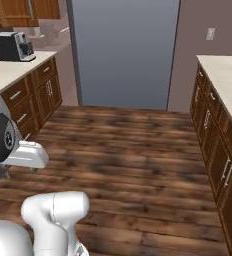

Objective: Pick up the bowls from the cabinet and place each bowl in front of a stool on the dining counter.

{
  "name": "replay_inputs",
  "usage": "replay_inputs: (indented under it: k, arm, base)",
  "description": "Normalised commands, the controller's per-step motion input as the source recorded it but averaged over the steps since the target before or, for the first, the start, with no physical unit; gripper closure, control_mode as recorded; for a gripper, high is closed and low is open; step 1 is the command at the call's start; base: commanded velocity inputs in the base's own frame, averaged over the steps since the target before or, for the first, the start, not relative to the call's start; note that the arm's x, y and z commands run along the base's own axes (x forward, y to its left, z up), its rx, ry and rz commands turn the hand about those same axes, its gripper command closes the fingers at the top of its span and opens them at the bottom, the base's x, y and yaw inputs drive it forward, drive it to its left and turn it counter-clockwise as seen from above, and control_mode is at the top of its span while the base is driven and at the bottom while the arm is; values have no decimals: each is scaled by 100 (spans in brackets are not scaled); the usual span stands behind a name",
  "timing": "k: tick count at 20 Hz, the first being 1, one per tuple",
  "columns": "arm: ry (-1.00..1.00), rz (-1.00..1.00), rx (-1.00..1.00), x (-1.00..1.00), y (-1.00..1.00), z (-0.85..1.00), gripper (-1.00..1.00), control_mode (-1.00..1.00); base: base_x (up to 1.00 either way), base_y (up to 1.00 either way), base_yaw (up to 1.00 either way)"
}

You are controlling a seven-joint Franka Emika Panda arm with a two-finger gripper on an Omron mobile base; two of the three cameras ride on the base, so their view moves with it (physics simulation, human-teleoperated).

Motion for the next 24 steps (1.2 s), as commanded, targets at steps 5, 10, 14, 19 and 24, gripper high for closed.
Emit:
replay_inputs:
  k: [5,10,14,19,24]
  arm:
    - [0,0,0,0,0,0,-100,100]
    - [0,0,0,0,0,0,-100,100]
    - [0,0,0,0,0,0,-100,100]
    - [0,0,0,0,0,0,-100,100]
    - [0,0,0,0,0,0,-100,100]
  base:
    - [100,33,14]
    - [100,20,28]
    - [100,0,45]
    - [100,-3,62]
    - [100,-26,64]
